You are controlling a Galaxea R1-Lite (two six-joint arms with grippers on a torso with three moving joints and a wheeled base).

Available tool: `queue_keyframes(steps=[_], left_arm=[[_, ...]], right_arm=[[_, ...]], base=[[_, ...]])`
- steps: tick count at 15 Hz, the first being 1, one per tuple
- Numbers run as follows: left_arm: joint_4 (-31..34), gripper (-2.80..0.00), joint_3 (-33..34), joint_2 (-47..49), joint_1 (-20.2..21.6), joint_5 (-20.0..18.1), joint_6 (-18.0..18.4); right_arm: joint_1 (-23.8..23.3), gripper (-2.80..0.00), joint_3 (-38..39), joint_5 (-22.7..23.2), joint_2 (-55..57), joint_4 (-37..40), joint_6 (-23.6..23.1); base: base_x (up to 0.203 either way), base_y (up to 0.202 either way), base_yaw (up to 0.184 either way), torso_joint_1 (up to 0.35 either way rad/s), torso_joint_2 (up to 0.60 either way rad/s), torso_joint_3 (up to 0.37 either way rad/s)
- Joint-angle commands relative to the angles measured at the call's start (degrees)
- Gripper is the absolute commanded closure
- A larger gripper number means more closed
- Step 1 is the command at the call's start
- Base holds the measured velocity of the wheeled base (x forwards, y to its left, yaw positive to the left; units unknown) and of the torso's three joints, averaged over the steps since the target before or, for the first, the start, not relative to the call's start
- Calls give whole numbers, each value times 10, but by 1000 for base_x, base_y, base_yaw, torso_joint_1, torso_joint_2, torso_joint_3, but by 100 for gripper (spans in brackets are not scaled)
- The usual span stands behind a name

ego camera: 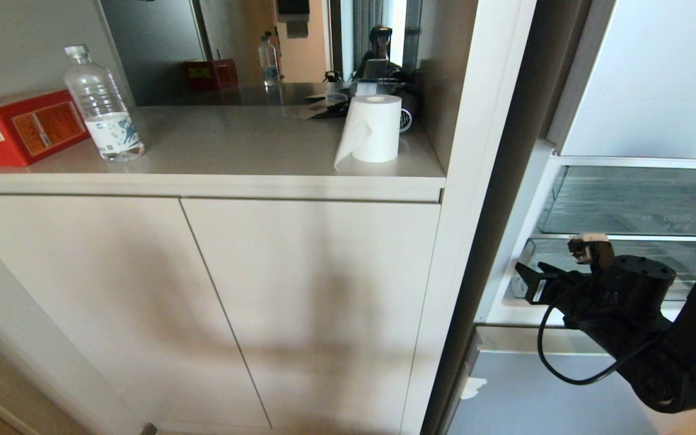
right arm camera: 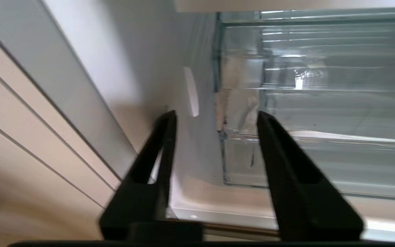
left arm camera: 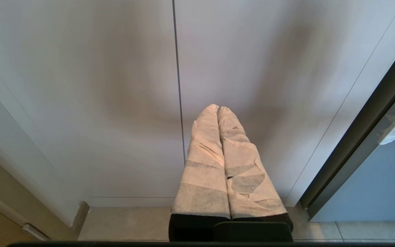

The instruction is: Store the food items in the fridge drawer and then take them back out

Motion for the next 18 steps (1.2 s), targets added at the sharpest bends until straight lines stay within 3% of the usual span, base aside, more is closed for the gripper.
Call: queue_keyframes(steps=[1, 8, 14, 18], left_arm=[[0, 0, 0, 1, 0, 0, 0], [0, 0, 0, 1, 0, 0, 0], [0, 0, 0, 1, 0, 0, 0], [1, 0, 0, 1, 0, 0, 0]], right_arm=[[12, 0, -3, 3, 0, -5, 1], [14, 0, 33, 3, -24, -9, 23], [14, 0, 168, 6, -140, -11, 26], [9, 0, 163, 3, -120, -10, 55]], base=[[0, 0, 0, 0, 0, 0], [0, 0, 0, 0, 0, 0], [0, 0, 0, 0, 0, 0], [0, 0, 0, 0, 0, 0]])
